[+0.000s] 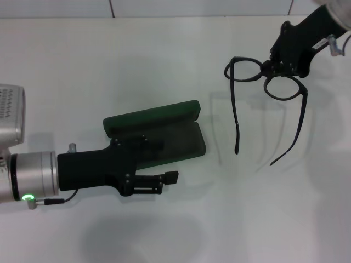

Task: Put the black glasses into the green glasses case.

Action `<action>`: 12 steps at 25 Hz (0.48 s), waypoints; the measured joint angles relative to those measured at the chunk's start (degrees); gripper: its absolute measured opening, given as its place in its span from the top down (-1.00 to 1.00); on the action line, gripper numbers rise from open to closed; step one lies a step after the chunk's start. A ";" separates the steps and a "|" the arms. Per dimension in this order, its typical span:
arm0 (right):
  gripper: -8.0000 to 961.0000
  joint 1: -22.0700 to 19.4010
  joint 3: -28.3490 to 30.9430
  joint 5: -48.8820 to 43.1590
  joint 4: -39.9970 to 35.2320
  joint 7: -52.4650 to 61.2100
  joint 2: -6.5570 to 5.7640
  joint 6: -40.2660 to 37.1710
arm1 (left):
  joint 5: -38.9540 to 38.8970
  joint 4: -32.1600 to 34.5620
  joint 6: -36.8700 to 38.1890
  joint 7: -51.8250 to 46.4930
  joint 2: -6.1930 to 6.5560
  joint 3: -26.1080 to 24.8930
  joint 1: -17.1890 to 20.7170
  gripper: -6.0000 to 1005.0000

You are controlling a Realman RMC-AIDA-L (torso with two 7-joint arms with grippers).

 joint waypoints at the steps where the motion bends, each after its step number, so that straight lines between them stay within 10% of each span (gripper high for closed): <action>1: 0.90 -0.63 1.64 0.08 -0.54 0.20 -0.01 -0.41 | -0.16 0.12 0.04 0.00 0.00 -0.05 0.00 -0.72; 12: 0.90 -11.80 7.82 8.51 -9.65 -0.72 3.90 -0.06 | -7.19 0.32 2.48 4.01 0.60 -0.17 0.84 -0.72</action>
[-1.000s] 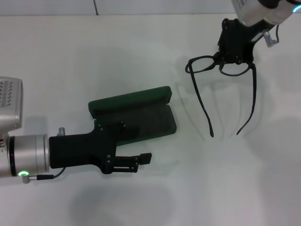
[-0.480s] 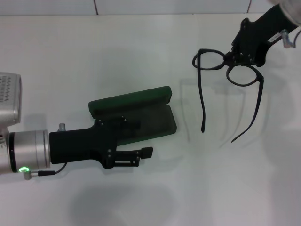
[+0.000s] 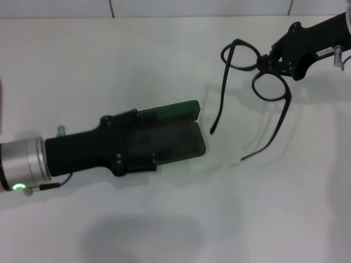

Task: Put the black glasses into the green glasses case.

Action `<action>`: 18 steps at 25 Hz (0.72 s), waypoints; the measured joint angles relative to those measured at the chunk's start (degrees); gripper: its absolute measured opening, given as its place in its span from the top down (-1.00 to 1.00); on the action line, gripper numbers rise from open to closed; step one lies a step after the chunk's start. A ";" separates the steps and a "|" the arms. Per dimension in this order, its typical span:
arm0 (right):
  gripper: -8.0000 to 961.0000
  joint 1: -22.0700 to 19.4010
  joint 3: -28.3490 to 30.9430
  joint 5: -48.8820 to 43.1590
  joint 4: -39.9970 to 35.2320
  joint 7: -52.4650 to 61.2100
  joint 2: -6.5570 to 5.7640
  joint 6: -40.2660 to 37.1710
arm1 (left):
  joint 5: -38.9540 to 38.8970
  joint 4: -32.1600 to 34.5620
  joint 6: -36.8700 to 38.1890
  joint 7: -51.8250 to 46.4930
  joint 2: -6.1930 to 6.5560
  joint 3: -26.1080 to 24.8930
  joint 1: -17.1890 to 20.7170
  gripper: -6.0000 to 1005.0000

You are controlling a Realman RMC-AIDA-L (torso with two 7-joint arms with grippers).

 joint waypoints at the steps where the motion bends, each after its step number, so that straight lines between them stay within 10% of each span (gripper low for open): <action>1: 0.90 -1.10 0.00 1.80 -0.37 -0.57 0.04 0.45 | -1.51 0.00 0.21 0.98 0.18 0.00 0.22 -0.72; 14: 0.90 -4.55 -0.22 12.69 0.09 -7.73 0.42 1.28 | -10.15 -0.27 2.99 12.73 0.57 0.06 -0.34 -0.51; 18: 0.90 -5.02 -0.30 15.18 0.44 -9.77 0.61 1.13 | -9.82 -0.21 3.32 16.40 0.41 0.55 -0.82 -0.13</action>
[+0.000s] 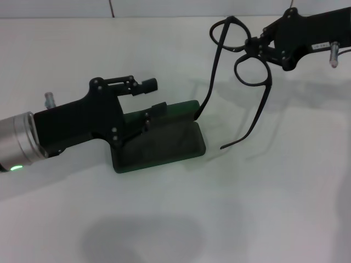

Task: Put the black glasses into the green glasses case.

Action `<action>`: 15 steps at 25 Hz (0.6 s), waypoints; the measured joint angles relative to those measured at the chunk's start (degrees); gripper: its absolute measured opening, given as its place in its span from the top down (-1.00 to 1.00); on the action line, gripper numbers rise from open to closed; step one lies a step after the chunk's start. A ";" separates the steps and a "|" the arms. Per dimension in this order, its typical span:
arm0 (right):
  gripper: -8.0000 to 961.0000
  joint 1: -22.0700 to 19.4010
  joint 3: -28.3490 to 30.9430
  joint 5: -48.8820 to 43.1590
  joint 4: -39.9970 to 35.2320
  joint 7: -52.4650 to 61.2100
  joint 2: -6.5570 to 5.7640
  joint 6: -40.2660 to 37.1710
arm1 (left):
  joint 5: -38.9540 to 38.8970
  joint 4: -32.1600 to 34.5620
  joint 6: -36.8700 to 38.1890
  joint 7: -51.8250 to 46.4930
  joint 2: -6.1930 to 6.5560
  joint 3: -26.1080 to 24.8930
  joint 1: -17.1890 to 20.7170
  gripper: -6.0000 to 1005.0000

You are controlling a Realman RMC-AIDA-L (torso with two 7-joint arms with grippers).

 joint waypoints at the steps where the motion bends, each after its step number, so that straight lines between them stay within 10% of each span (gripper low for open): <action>1: 0.90 0.01 -0.02 0.18 0.25 -0.59 0.18 -0.01 | 0.30 0.03 0.02 0.61 -0.01 0.17 -0.18 -0.03; 4: 0.90 0.35 -0.05 0.24 1.29 -1.81 0.56 0.08 | 1.09 -0.06 -0.14 2.53 0.16 0.49 -1.01 0.39; 15: 0.90 0.65 0.17 0.39 2.82 -3.28 1.23 -1.94 | 0.88 0.31 0.58 9.52 -0.02 0.43 -3.42 0.82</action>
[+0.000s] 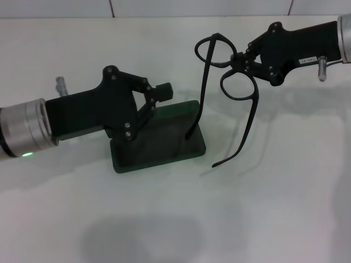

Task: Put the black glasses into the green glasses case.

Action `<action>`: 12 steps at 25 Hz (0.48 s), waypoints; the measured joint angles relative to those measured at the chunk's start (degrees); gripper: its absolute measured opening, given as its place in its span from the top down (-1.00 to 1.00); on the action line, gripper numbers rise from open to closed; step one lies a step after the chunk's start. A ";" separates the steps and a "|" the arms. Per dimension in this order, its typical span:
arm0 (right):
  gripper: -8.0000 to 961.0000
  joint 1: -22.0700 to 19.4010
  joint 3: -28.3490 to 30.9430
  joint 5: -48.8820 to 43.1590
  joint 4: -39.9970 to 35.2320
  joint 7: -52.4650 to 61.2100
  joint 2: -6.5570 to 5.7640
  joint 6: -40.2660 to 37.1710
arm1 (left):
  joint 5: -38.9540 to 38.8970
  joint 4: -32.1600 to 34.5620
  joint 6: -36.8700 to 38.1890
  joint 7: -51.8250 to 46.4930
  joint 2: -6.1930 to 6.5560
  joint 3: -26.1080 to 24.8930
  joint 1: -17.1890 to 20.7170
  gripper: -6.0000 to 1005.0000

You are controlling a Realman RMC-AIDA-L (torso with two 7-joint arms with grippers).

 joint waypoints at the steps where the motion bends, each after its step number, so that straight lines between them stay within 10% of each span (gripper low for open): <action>1: 0.90 0.00 0.14 0.09 0.01 0.09 0.05 0.00 | -0.01 0.00 0.26 0.42 -0.04 0.02 -0.19 0.86; 12: 0.90 0.10 -0.06 4.07 1.46 0.58 -0.06 -1.28 | -0.09 0.26 6.67 5.71 0.01 0.17 -3.63 0.99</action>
